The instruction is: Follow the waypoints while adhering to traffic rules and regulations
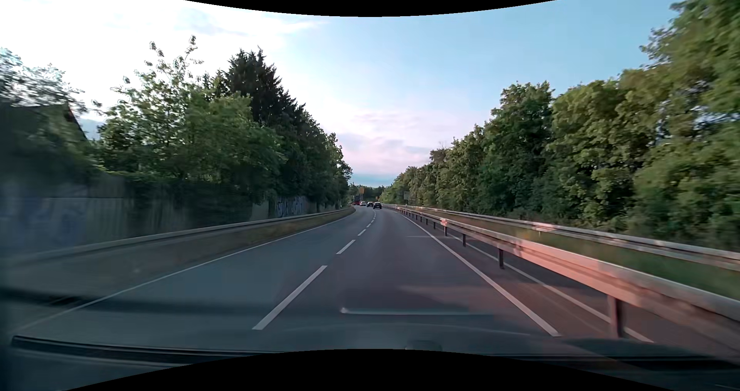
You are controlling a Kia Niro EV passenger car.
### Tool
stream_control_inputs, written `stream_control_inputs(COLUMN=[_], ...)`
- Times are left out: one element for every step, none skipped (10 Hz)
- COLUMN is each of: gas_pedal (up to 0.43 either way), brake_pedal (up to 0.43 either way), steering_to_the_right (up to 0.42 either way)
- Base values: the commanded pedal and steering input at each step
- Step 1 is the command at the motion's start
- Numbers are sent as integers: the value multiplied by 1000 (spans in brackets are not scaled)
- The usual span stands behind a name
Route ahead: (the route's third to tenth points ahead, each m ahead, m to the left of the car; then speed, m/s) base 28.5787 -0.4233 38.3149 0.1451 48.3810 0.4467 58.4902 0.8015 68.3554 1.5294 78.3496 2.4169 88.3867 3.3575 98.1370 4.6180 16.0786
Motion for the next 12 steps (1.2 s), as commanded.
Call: stream_control_inputs(gas_pedal=[87,87,87,87,87,87,87,87,87,87,87,87], brake_pedal=[0,0,0,0,0,0,0,0,0,0,0,0], steering_to_the_right=[-5,-4,-4,-4,-4,-4,-4,-4,-4,-5,-5,-6])
